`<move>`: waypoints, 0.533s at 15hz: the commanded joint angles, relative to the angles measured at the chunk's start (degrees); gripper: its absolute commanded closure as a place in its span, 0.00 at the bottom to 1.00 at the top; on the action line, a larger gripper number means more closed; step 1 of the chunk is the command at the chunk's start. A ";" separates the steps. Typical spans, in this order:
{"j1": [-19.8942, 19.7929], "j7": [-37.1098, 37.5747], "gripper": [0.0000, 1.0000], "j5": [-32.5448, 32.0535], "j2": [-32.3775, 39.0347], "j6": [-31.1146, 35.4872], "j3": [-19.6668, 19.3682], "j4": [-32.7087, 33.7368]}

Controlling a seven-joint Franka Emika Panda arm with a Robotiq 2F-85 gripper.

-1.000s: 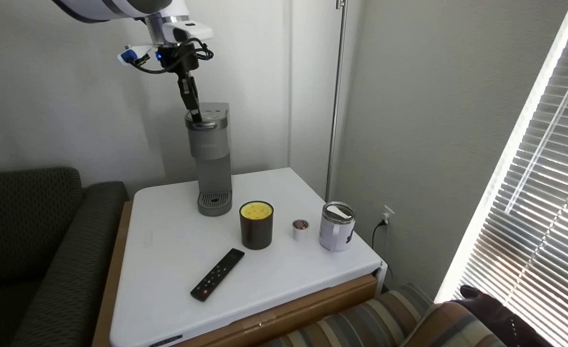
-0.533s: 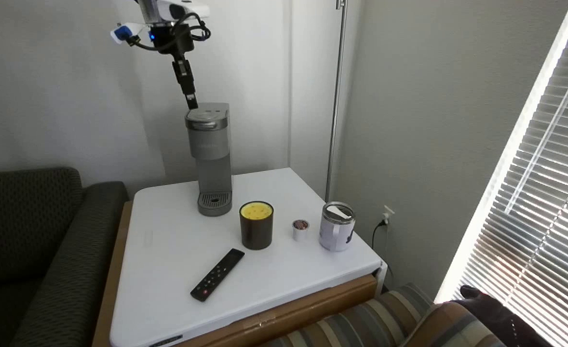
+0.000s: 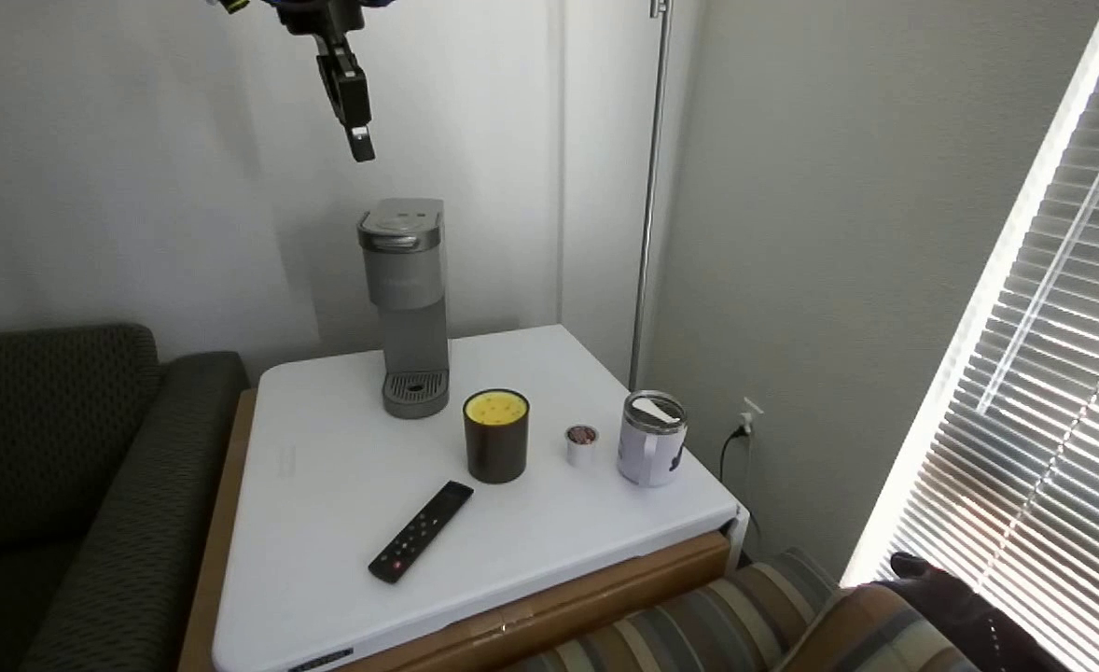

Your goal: Close the coffee machine chamber

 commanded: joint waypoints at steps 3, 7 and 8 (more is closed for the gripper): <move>-1.27 -3.87 0.43 2.30 -0.76 -2.17 0.78 0.31; -1.30 -4.31 0.13 2.77 -0.60 -1.89 0.97 0.45; -1.28 -4.31 0.08 2.84 -0.56 -1.96 0.98 0.50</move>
